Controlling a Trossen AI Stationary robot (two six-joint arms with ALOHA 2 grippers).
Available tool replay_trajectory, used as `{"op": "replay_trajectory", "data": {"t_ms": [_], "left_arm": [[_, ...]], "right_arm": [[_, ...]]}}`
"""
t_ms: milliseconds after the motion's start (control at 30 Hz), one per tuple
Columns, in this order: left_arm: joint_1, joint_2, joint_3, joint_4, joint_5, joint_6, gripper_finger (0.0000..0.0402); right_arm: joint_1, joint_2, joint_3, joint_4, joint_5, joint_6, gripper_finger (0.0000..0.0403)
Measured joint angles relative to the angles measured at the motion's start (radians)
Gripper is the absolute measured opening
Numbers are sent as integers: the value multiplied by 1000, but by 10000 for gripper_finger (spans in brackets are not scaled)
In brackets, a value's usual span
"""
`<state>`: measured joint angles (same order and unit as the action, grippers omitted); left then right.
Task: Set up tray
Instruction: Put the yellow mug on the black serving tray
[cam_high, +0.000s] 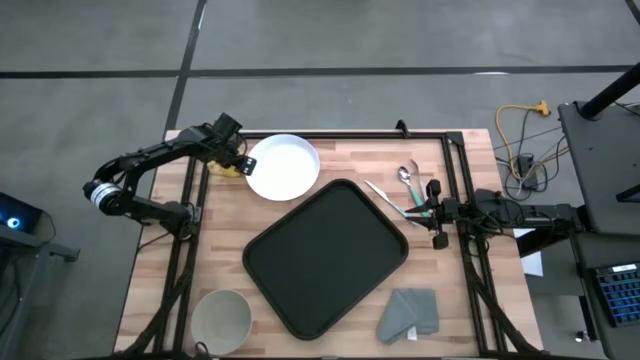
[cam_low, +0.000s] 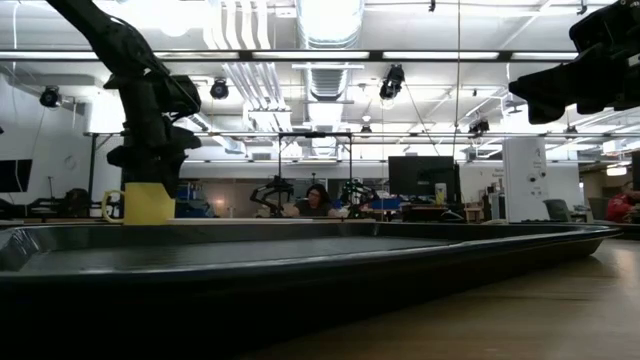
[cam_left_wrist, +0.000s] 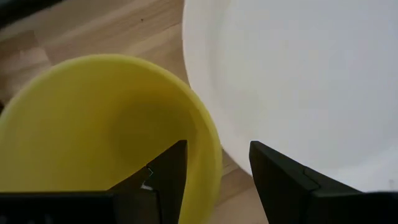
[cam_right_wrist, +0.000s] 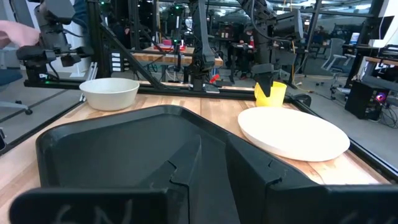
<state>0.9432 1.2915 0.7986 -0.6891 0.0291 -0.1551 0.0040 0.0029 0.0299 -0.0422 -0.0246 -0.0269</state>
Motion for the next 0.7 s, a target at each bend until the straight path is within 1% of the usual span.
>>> {"op": "replay_trajectory", "data": {"t_ms": [133,233,333,467,500,567,700], "left_arm": [[0,0,0,0,-5,106,157],[0,0,0,0,-29,114,137],[0,0,5,-2,-35,116,95],[0,0,41,-27,-34,116,20],[0,0,56,-43,-36,116,11],[0,0,96,-76,-35,117,9],[0,0,211,-204,-33,116,4]], "right_arm": [[0,0,0,0,0,0,68],[0,0,0,0,0,0,68],[0,0,0,0,0,0,68],[0,0,0,0,0,0,68],[0,0,0,0,0,0,68],[0,0,0,0,0,0,68],[0,0,0,0,0,0,68]]}}
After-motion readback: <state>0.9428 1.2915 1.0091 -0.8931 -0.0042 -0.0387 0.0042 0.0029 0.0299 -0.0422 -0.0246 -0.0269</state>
